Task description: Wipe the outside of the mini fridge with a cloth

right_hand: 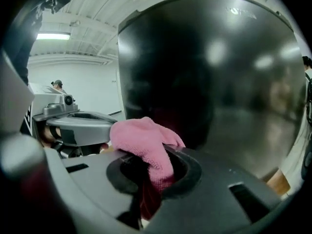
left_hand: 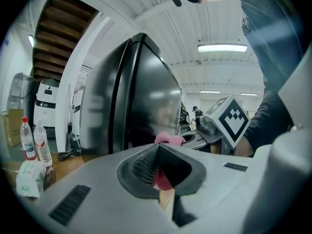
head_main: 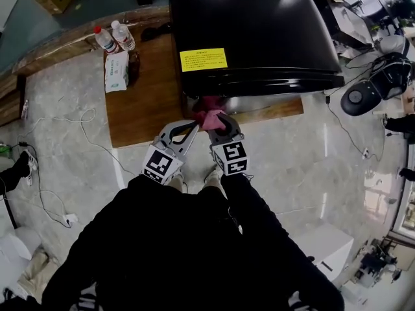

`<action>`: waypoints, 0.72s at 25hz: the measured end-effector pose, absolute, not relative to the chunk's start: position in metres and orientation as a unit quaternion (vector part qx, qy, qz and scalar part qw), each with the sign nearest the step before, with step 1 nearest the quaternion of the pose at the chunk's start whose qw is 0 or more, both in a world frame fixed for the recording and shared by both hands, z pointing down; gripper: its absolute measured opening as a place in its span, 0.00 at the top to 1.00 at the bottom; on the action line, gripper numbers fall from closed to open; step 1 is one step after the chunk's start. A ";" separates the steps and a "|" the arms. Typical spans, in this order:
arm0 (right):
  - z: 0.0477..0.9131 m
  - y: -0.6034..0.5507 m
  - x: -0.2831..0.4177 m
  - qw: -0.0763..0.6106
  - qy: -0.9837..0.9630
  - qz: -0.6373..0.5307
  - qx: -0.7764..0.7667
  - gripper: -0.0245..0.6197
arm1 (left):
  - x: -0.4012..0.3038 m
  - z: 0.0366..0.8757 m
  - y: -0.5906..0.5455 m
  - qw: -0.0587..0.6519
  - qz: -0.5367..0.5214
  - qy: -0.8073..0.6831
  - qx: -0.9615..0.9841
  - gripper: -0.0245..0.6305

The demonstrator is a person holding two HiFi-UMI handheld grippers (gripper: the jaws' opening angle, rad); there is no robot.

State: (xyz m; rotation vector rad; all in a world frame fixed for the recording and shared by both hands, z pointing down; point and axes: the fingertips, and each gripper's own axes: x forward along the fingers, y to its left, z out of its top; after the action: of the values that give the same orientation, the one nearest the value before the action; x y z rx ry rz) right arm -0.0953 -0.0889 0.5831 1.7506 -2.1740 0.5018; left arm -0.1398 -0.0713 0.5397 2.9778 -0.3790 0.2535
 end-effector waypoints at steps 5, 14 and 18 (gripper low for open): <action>0.619 -0.091 -0.096 0.169 -0.760 0.201 0.595 0.88 | -0.135 0.582 -0.075 0.086 0.112 -0.140 0.980 0.95; 0.693 -0.092 -0.094 0.185 -0.734 0.287 0.586 0.88 | -0.142 0.634 -0.078 0.122 0.155 -0.167 0.966 0.95; 0.722 -0.093 -0.090 0.192 -0.723 0.321 0.581 0.88 | -0.145 0.635 -0.075 0.125 0.154 -0.179 0.964 0.95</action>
State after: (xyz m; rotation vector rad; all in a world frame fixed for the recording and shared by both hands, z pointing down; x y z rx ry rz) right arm -0.0904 -0.0934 0.7221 1.6301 -2.0289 0.9011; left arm -0.1447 -0.0754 0.6346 2.8070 -0.5213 0.4493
